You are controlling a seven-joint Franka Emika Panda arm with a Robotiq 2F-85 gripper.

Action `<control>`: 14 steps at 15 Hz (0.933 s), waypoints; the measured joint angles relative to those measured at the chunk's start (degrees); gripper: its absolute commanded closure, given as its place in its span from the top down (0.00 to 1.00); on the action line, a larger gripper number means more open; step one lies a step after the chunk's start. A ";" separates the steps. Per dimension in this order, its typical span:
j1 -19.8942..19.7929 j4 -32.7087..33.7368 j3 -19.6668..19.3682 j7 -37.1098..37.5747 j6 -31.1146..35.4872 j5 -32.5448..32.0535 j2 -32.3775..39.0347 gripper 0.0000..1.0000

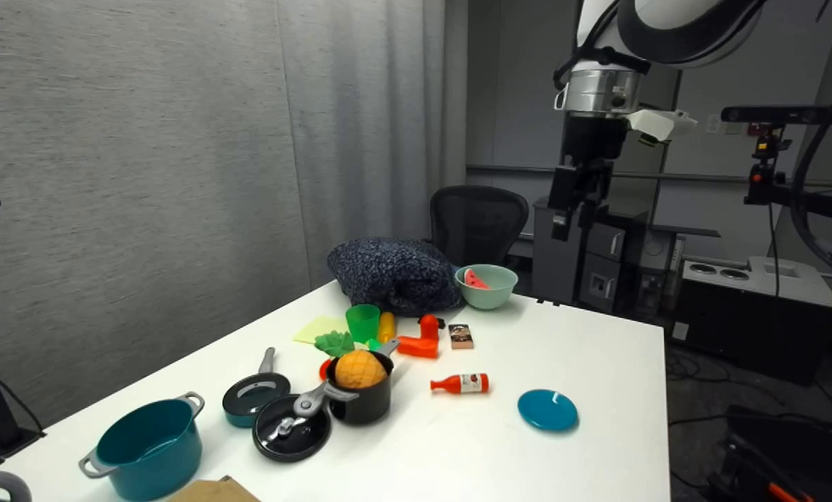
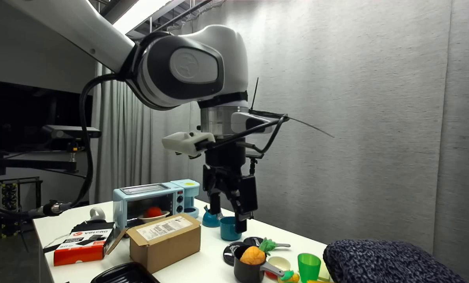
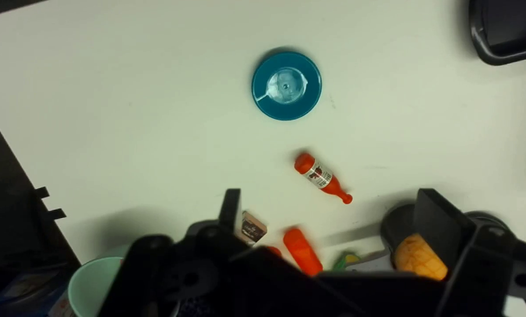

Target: Remove the watermelon toy from the bowl and put it on the counter

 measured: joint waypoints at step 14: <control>-4.49 11.86 -1.91 9.20 27.07 -1.57 19.28 1.00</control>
